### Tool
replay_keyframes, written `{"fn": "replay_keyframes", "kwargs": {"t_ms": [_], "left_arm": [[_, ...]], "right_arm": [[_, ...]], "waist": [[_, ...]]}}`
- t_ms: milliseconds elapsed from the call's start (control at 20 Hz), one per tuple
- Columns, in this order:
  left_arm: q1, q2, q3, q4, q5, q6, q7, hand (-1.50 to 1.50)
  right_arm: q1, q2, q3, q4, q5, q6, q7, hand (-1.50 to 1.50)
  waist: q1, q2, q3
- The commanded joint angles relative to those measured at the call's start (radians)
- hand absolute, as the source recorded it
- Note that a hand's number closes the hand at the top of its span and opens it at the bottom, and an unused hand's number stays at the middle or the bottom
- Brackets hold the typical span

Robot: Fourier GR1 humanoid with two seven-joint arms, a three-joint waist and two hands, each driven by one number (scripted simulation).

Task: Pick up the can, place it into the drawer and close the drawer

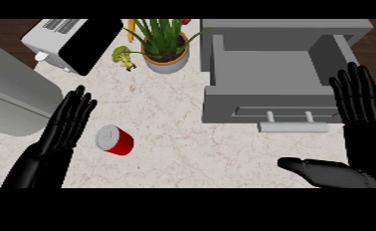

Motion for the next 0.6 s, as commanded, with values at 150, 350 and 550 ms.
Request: {"fn": "replay_keyframes", "kwargs": {"t_ms": [150, 350, 550], "left_arm": [[0.087, -0.017, -0.103, -0.096, -0.066, 0.008, 0.129, -1.5], [0.07, -0.015, -0.044, -0.175, -0.017, 0.021, 0.221, -1.5], [0.099, -0.02, -0.033, -0.176, -0.008, 0.025, 0.232, -1.5]], "right_arm": [[0.039, 0.012, -0.007, 0.015, 0.014, -0.001, 0.033, -1.5], [0.122, -0.003, -0.045, 0.037, -0.034, 0.068, -0.059, -1.5], [0.223, -0.024, -0.102, -0.05, -0.102, 0.12, -0.068, -1.5]], "waist": [[0.001, 0.002, 0.001], [-0.001, 0.002, 0.001], [-0.005, 0.001, 0.001]]}}
